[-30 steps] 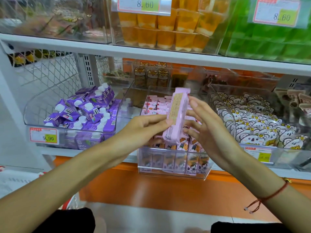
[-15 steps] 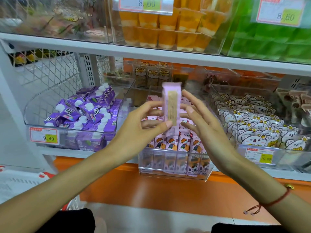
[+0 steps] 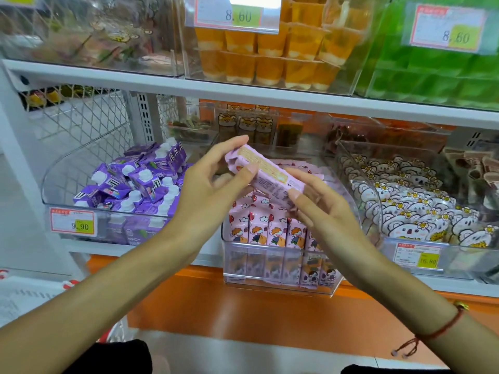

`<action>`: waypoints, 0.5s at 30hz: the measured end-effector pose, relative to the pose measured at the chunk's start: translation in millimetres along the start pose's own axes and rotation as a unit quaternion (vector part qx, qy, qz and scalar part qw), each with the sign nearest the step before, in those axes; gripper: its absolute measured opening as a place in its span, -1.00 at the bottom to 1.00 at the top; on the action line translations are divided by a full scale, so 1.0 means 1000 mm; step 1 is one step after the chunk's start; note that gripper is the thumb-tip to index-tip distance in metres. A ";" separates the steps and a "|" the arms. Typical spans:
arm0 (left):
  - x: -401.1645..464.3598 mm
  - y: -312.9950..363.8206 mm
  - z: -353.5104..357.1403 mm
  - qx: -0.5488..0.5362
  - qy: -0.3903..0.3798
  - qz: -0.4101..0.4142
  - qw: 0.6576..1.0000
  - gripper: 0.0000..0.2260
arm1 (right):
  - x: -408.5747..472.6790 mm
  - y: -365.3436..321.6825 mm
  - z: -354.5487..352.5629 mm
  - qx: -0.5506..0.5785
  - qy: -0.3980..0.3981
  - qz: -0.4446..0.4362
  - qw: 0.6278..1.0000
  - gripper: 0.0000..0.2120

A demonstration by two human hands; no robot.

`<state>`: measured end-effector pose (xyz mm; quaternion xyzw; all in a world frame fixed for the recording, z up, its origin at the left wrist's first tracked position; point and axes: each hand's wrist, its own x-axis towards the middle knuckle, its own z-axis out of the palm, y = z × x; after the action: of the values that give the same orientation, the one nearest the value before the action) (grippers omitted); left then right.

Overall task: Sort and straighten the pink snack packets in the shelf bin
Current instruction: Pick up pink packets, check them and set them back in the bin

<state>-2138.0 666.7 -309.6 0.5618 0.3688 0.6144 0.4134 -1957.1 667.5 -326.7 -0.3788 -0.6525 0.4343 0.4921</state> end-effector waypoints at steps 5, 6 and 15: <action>0.000 -0.003 0.002 -0.014 0.055 -0.036 0.998 -0.78 | 0.002 -0.006 -0.002 0.028 0.066 -0.012 0.997 -0.61; 0.000 -0.004 0.002 -0.006 0.035 -0.036 0.999 -0.76 | 0.003 -0.006 -0.003 0.031 0.080 -0.010 0.996 -0.63; 0.017 -0.001 -0.021 0.086 0.096 0.092 0.987 -0.70 | 0.066 -0.005 0.005 -0.003 0.047 0.034 0.998 -0.69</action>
<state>-2159.4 682.8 -306.2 0.5651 0.4054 0.6666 0.2680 -1977.4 726.0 -302.0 -0.4218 -0.6166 0.4307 0.5063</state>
